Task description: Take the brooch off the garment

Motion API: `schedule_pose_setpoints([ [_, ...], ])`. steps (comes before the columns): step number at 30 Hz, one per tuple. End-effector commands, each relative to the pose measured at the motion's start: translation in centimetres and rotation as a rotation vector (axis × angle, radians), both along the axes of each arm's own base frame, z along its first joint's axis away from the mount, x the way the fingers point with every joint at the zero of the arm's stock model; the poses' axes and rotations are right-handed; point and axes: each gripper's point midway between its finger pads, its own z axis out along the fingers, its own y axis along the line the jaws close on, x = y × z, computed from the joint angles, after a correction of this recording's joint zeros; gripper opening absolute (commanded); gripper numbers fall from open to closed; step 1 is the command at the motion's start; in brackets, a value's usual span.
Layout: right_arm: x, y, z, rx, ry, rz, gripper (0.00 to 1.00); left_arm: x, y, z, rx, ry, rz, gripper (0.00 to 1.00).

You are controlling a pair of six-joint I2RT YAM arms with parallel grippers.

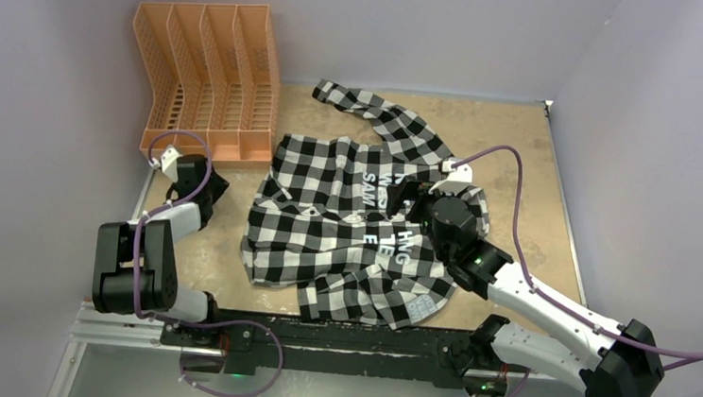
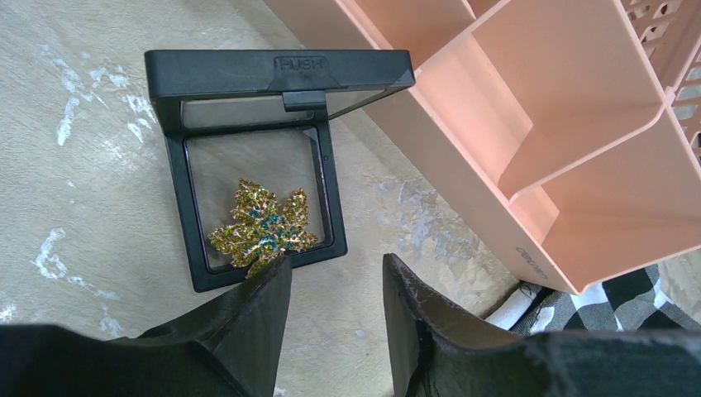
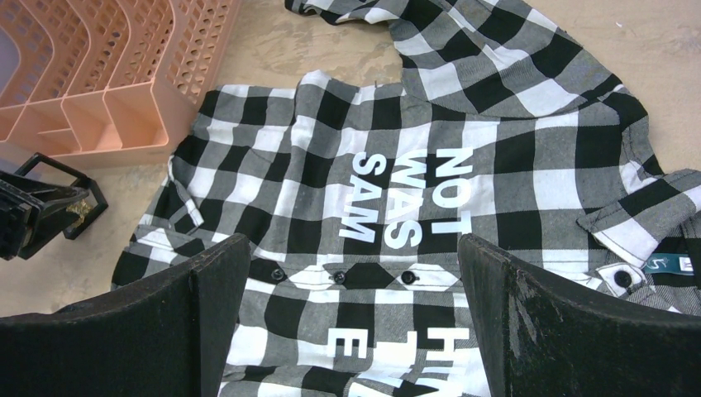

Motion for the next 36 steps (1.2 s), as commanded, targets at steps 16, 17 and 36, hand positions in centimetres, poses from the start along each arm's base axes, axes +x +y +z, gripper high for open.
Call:
schedule_pose_setpoints([
  [16, 0.1, -0.2, 0.5, 0.000, -0.026, -0.012, 0.98, 1.2, 0.3, 0.9, 0.037, -0.001, -0.020, 0.43],
  [17, 0.2, -0.3, 0.6, 0.000, -0.027, -0.014, 0.98, 1.1, 0.5, 0.9, 0.045, 0.007, -0.016, 0.43],
  [36, 0.1, -0.2, 0.5, -0.001, -0.026, -0.013, 0.98, 1.8, -1.0, 1.8, -0.005, -0.015, -0.082, 0.43],
])
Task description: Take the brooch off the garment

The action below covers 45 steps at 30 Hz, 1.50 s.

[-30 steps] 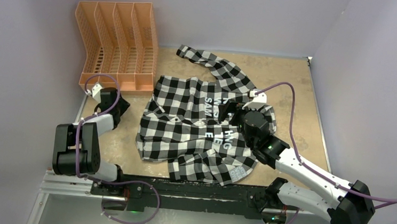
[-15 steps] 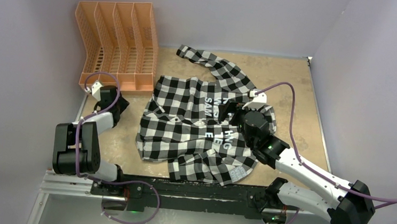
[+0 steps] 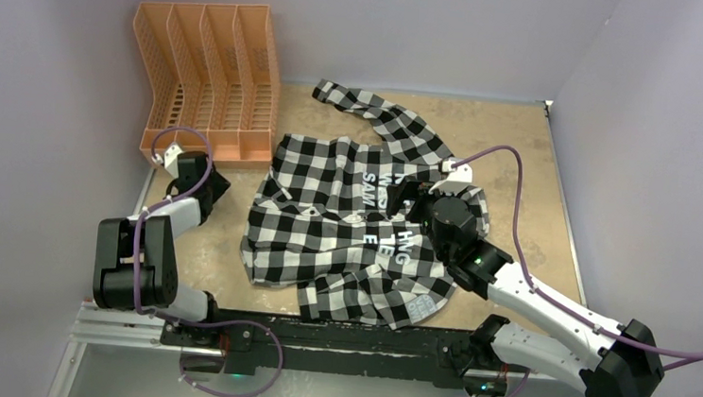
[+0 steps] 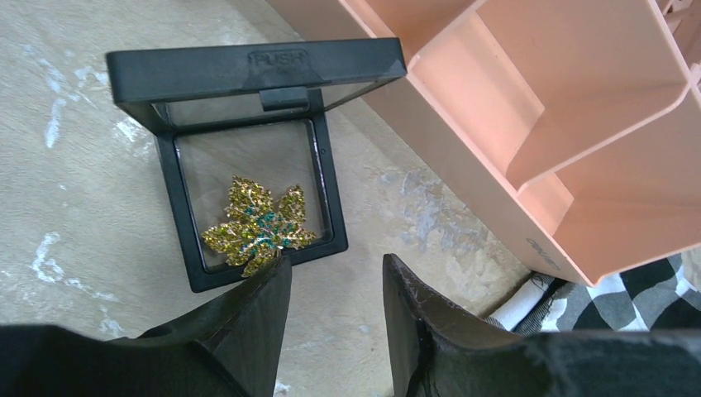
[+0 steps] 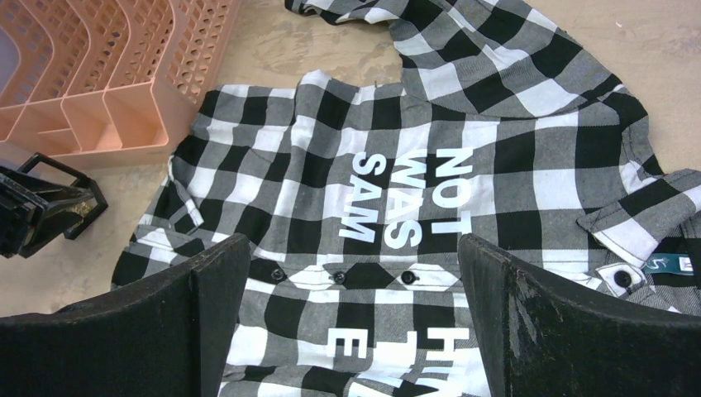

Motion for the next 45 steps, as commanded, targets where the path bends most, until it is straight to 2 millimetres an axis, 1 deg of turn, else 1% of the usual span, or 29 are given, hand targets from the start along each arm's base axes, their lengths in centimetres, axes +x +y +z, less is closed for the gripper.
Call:
schedule_pose_setpoints([
  [1, 0.2, -0.2, 0.6, 0.000, -0.026, -0.012, 0.98, 1.7, -0.9, 2.1, -0.020, -0.064, -0.049, 0.43],
  [18, 0.1, -0.3, 0.7, 0.000, -0.028, -0.014, 0.98, 1.1, 0.2, 0.5, 0.031, 0.026, -0.026, 0.43],
  [23, 0.1, -0.3, 0.7, 0.003, -0.029, -0.013, 0.98, 0.8, 0.8, 0.4, 0.062, 0.064, -0.017, 0.43],
  [32, 0.0, -0.3, 0.8, 0.007, -0.030, -0.013, 0.98, 0.9, 1.4, 0.7, 0.089, 0.070, -0.005, 0.43],
  [36, 0.0, -0.3, 0.9, 0.007, -0.031, -0.012, 0.98, 1.2, 1.2, 1.1, 0.088, 0.057, -0.022, 0.43],
  [39, 0.0, -0.4, 0.8, 0.004, -0.029, -0.015, 0.98, 1.5, 0.6, 1.9, 0.076, 0.036, -0.049, 0.43],
  [42, 0.1, -0.5, 0.8, 0.002, -0.027, -0.020, 0.98, 1.6, 0.0, 3.7, 0.079, 0.004, -0.084, 0.44],
  [45, 0.1, -0.7, 0.8, -0.002, -0.024, -0.032, 0.98, 1.1, -0.2, 5.7, 0.104, -0.013, -0.118, 0.44],
])
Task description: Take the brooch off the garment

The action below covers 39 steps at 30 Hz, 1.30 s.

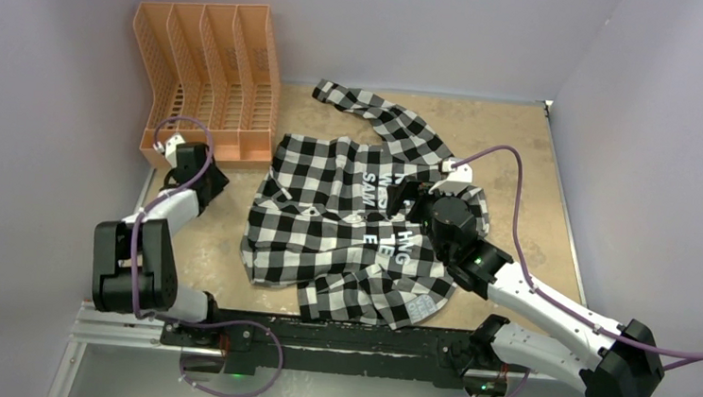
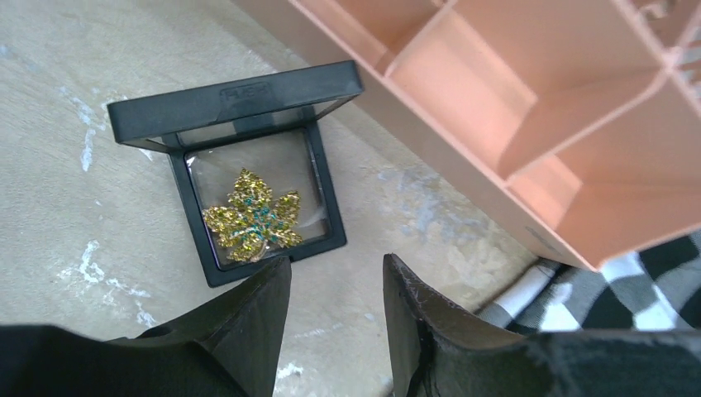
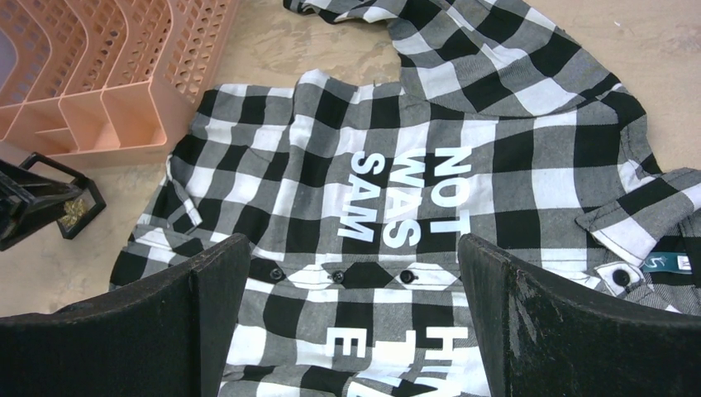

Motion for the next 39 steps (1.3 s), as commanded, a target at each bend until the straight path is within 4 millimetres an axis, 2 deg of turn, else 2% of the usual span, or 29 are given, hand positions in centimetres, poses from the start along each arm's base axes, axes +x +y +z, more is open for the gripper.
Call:
schedule_pose_setpoints([
  [1, 0.1, -0.7, 0.9, 0.000, -0.025, -0.036, 0.98, 0.6, -0.5, 5.6, 0.053, -0.094, -0.084, 0.44],
  [10, 0.5, -3.0, 1.3, -0.034, -0.027, -0.156, 0.98, -1.2, -0.5, 14.7, 0.218, -0.230, -0.197, 0.47],
  [13, 0.7, -4.2, 1.1, -0.070, -0.017, -0.217, 0.98, -2.2, -0.9, 17.9, 0.261, -0.299, -0.236, 0.49],
  [16, 0.9, -5.3, 0.7, -0.113, -0.003, -0.276, 0.98, -3.1, -2.4, 20.1, 0.317, -0.347, -0.277, 0.56],
  [21, 1.0, -7.1, 0.6, -0.156, 0.021, -0.381, 0.98, -5.5, -4.6, 22.6, 0.429, -0.415, -0.322, 0.67],
  [25, 0.4, -9.0, 0.7, -0.187, 0.039, -0.470, 0.98, -8.4, -6.2, 24.7, 0.515, -0.548, -0.364, 0.82],
  [27, -0.1, -10.1, 1.1, -0.189, 0.042, -0.516, 0.98, -10.2, -6.2, 25.6, 0.548, -0.611, -0.348, 0.88],
  [32, -1.6, -12.9, 3.7, -0.177, 0.026, -0.612, 0.98, -14.6, -4.2, 27.2, 0.557, -0.758, -0.231, 0.93],
  [39, -4.0, -16.4, 8.8, -0.173, -0.025, -0.676, 0.98, -18.3, -3.0, 28.9, 0.536, -0.861, -0.217, 0.94],
])
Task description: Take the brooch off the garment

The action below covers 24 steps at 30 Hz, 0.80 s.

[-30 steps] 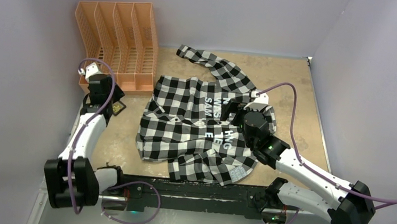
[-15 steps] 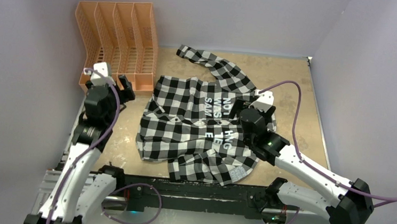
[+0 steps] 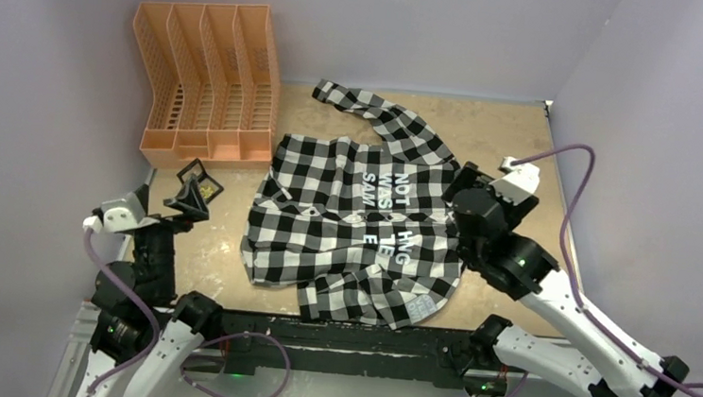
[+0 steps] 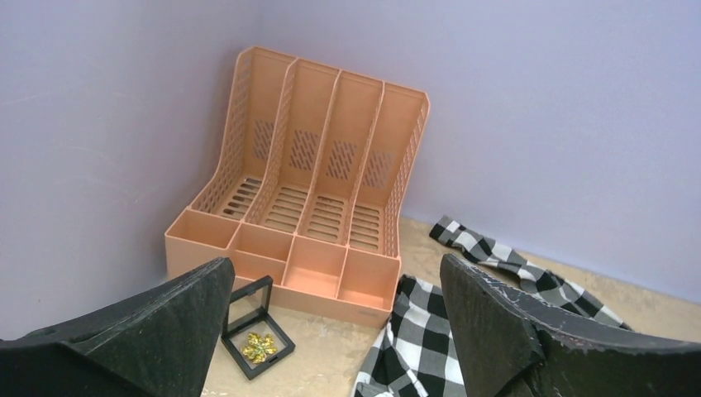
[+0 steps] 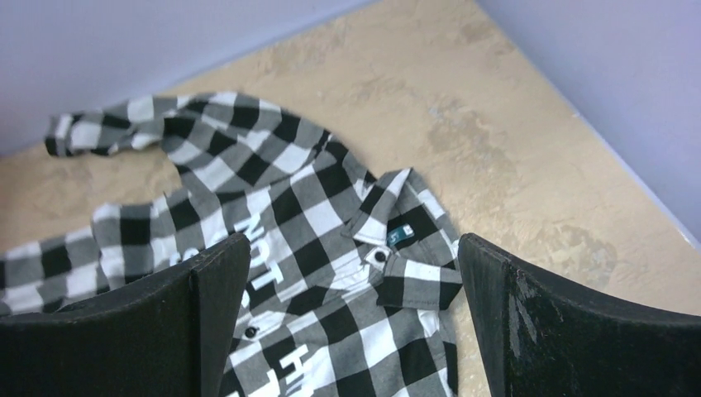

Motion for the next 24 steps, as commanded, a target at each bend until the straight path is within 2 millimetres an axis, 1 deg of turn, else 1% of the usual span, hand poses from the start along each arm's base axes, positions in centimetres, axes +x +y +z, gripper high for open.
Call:
schedule_pose_setpoints([
  [1, -2.3, -4.1, 4.3, -0.020, -0.062, -0.107, 0.98, -1.6, 1.0, 0.6, 0.019, -0.018, 0.019, 0.95],
  [4, -3.7, -5.8, 5.7, -0.002, -0.093, -0.124, 0.98, -2.1, 0.6, 1.2, 0.025, -0.038, -0.018, 0.96],
  [6, -4.8, -7.0, 6.3, 0.012, -0.113, -0.132, 0.98, -2.3, 0.2, 1.5, 0.032, -0.054, -0.048, 0.97],
  [8, -5.7, -8.1, 6.6, 0.028, -0.143, -0.135, 0.98, -2.3, -0.2, 1.3, 0.047, -0.060, -0.068, 0.97],
  [11, -6.6, -9.2, 7.1, 0.046, -0.207, -0.121, 0.98, -1.8, -0.5, 0.5, 0.037, -0.048, -0.075, 0.98],
  [14, -7.6, -10.3, 7.5, 0.084, -0.278, -0.110, 0.98, -1.6, -1.0, 0.6, 0.049, -0.056, -0.096, 0.99],
  [15, -7.9, -10.5, 7.5, 0.097, -0.303, -0.103, 0.98, -1.5, -1.1, 0.5, 0.053, -0.058, -0.099, 0.99],
  [16, -8.5, -10.8, 8.2, 0.133, -0.385, -0.064, 0.98, -1.1, -1.5, 0.0, 0.056, -0.058, -0.111, 0.99],
  [17, -8.5, -10.7, 8.2, 0.131, -0.398, -0.051, 0.98, -1.0, -1.6, 0.0, 0.062, -0.059, -0.119, 0.99],
  [21, -8.3, -10.8, 7.8, 0.110, -0.388, -0.063, 0.98, -1.1, -1.4, 0.2, 0.063, -0.064, -0.108, 0.99],
  [24, -7.8, -10.2, 7.4, 0.086, -0.362, -0.061, 0.98, -1.2, -1.3, 0.3, 0.063, -0.066, -0.101, 0.99],
])
